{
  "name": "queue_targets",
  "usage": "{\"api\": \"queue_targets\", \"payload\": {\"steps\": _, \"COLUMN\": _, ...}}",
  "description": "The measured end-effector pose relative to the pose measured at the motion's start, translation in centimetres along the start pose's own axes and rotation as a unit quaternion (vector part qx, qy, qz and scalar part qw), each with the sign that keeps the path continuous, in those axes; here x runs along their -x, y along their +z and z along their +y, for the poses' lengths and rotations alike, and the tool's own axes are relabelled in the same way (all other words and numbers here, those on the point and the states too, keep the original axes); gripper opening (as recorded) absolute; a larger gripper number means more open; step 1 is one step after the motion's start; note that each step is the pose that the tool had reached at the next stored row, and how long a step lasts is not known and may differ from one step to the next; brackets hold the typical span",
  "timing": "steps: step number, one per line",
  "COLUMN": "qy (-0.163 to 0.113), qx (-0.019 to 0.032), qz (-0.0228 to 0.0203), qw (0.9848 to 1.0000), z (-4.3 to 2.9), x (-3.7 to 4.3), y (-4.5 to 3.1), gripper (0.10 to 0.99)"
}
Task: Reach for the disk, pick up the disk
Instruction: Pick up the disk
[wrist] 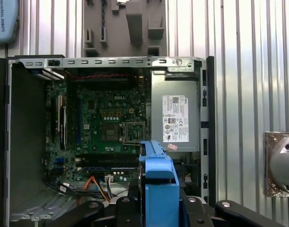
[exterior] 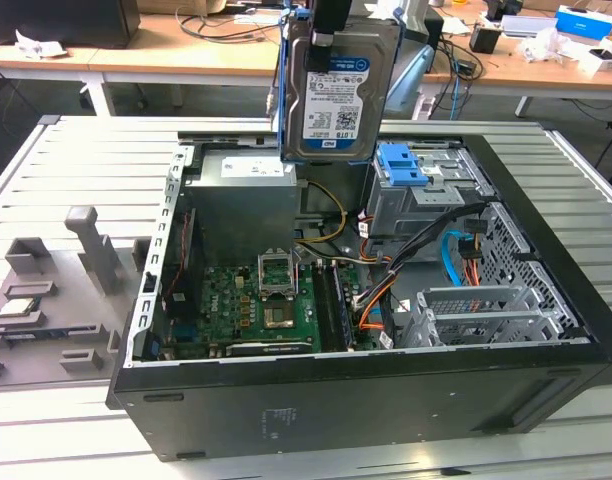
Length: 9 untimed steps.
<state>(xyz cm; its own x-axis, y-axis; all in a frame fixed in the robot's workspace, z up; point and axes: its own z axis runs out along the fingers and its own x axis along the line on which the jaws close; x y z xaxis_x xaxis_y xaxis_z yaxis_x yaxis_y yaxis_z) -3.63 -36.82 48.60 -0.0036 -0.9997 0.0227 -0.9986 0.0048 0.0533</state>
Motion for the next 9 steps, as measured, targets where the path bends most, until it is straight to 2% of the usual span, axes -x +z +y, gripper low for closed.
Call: {"api": "queue_targets", "payload": {"steps": 9, "qy": 0.000, "qx": 0.0000, "qz": 0.0000, "qw": 1.0000, "z": 0.00, "x": -0.96, "y": 0.02, "gripper": 0.365}}
